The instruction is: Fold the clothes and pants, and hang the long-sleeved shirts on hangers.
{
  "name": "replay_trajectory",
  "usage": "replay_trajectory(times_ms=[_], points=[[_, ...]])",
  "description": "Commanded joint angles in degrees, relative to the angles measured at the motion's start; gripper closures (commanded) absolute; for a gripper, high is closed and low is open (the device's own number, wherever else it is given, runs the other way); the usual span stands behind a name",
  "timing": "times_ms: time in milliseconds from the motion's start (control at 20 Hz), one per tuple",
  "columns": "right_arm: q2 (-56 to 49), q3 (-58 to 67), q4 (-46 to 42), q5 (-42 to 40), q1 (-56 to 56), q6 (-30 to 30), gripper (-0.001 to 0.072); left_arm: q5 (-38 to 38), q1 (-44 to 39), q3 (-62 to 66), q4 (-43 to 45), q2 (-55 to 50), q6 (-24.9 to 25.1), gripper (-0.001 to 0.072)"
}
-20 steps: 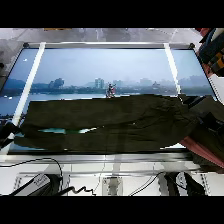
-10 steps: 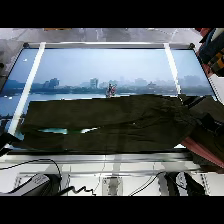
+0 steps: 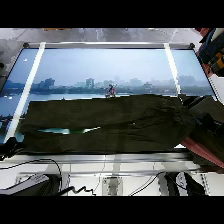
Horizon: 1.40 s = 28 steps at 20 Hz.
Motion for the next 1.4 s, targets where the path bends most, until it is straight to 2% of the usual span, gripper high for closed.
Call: replay_trajectory(times_ms=[0,250,450,550,650,850,1000,1150,1350], points=[[0.0,0.0,0.2,-0.1,0.0,-0.1,0.0680,-2.6,0.1,1.3,-1.0,-0.9,2.8,0.0685],[0.0,0.0,0.2,-0.2,0.0,-0.1,0.0680,-7.8,0.1,10.5,-3.3,-0.9,3.2,0.0686],[0.0,0.0,2.4,-2.3,0.0,0.5,0.0681,-4.3,-0.7,14.9,-27.0,-0.9,5.2,0.0686],[-0.1,0.0,7.5,-6.3,0.0,2.1,0.0681,0.3,-3.4,14.9,-33.9,-0.9,5.1,0.0687],[-0.1,0.0,12.8,-12.2,0.0,2.3,0.0682,6.8,-7.7,14.9,-32.2,-1.1,1.4,0.0687],[-3.5,0.1,17.5,-24.0,2.6,7.8,0.0682,21.7,-16.5,14.9,-31.3,-2.6,-6.5,0.0687],[-10.3,1.6,18.4,-33.9,12.0,8.9,0.0682,28.9,-22.4,14.9,-31.3,-5.3,-9.0,0.0686],[-19.7,6.2,18.3,-46.4,19.2,15.9,0.0682,34.4,-27.1,14.9,-31.3,-8.3,-9.3,0.0687],[-33.2,14.8,18.2,-48.1,21.1,18.1,0.0682,39.6,-28.8,14.9,-34.1,-10.6,-10.2,0.0685]])
